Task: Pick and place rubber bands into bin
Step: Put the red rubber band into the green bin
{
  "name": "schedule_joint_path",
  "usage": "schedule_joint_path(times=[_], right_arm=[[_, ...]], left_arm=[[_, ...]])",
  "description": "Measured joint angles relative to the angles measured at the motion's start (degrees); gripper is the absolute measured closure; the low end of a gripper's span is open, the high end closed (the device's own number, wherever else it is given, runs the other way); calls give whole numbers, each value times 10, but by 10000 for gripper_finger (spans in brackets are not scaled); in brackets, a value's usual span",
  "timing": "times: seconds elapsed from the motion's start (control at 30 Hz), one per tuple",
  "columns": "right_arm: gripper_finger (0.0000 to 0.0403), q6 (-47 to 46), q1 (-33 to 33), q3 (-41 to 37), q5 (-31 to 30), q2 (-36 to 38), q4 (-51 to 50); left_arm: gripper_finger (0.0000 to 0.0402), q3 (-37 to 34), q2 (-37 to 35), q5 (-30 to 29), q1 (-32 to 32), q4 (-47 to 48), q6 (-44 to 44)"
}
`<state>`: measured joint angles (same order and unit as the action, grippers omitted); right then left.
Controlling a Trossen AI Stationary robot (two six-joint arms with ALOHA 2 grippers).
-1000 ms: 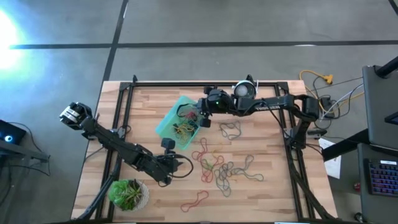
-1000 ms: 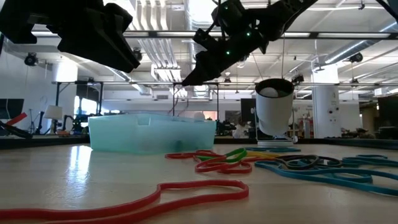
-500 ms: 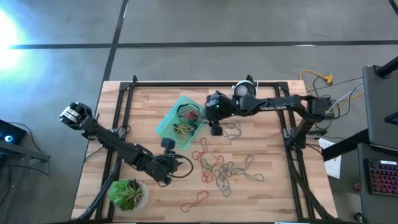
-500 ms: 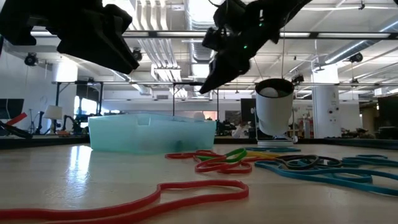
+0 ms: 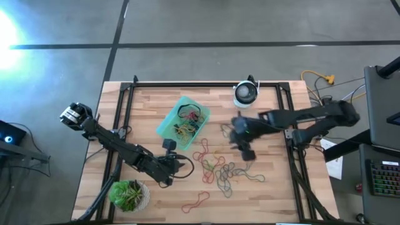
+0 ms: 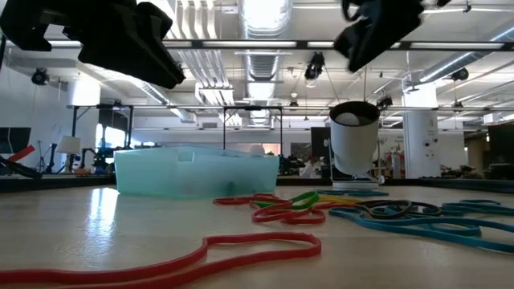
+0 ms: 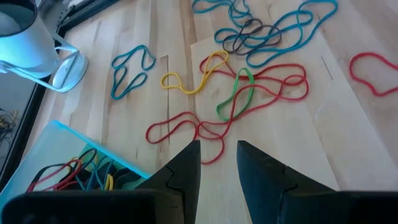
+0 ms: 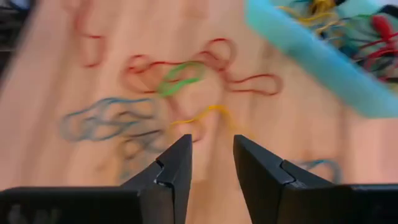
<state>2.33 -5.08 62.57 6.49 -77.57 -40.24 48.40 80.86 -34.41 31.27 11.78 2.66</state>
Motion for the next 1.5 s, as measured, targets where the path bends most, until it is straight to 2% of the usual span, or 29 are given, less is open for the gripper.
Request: schedule_joint_path(times=[0.17, 0.4, 0.57, 0.83, 1.13, 1.5], right_arm=[[302, -108, -92, -72, -13, 89, 1], [314, -268, -223, -174, -146, 180, 7], [322, -318, -280, -238, -223, 211, 41], [334, -324, -293, -318, -232, 215, 143], [333, -323, -293, -352, -232, 212, 195], [339, -317, -293, -353, -262, 208, 197]], left_arm=[[313, 0, 0, 0, 0, -13, 0], [313, 0, 0, 31, 0, -66, -50], [313, -1, 18, 45, 0, -116, -107], [313, 24, 95, 45, -23, -158, -155], [313, 65, 168, 53, -42, -150, -178], [313, 149, 245, 56, -82, -10, -179]])
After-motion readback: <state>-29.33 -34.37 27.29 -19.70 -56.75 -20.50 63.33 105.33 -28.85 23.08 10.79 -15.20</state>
